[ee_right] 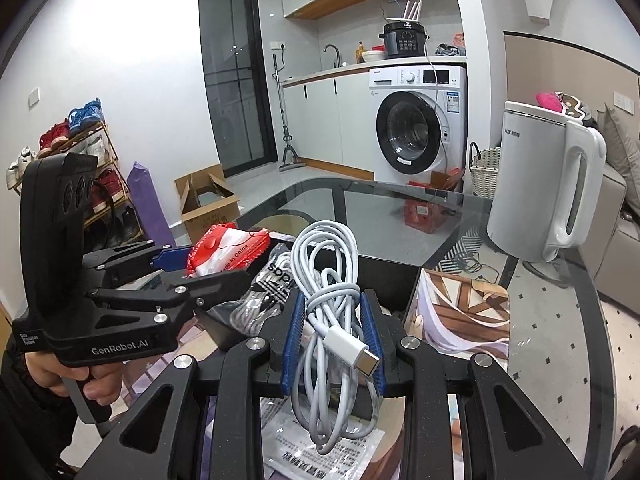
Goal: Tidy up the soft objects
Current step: 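Lower both items into the black box and open both grippers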
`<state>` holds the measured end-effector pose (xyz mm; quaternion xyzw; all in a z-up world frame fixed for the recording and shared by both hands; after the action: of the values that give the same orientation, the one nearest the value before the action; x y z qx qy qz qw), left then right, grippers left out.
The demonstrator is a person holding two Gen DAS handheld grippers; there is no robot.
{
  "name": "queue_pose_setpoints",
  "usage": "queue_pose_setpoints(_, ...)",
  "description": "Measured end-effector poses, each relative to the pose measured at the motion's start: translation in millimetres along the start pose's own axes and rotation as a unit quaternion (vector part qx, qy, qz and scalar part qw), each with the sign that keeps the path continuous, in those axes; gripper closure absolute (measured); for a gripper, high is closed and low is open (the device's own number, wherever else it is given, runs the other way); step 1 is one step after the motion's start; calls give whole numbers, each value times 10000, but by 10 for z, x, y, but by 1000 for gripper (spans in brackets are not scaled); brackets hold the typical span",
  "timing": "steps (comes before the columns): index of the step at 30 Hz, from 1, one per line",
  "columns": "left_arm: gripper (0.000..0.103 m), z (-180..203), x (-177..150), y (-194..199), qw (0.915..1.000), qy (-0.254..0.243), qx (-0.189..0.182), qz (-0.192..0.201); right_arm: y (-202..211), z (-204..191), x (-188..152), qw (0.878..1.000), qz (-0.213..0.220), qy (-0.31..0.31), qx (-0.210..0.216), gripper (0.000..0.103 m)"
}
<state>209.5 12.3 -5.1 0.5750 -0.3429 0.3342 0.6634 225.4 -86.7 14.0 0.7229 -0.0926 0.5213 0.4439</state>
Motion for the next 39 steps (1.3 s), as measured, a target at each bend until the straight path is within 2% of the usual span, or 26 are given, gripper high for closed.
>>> queue_pose_setpoints(15,51,0,-74,-321,9996,-79,103,-262,-401,91,62,9998,-168,44,-9,74)
queue_pose_setpoints(22,51,-6,-115,-349,9994,-174,158,-269,-451,18,76,9998,-106,80,112,74)
queue_pose_setpoints(29,49,21,-124,-365,9989,-333,219,-257,-574,56,16,9994,-337,35,118,74)
queue_pose_setpoints(34,46,34,-134,-353,9990,-314,174,-277,-563,94,-3,9994,-347,49,64,74)
queue_pose_setpoints(36,38,84,-150,-341,9989,-303,-4,-349,-501,126,-15,9994,-325,101,-66,69)
queue_pose_setpoints(39,36,102,-165,-307,9989,-299,-30,-368,-368,163,-56,9993,-348,115,-69,59)
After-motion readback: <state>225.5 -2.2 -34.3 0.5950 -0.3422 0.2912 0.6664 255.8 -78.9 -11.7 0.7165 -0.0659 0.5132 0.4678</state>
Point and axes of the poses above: each gripper's, at about its wrist camera, not at the fingertips, and y roughly against the way its jaws point, z to its right, x to its top, the point moved 9 cm from there along -y, roughly the way its jaws point, and after that the axes turned 1 degree about -x, right-handed, at the moved point
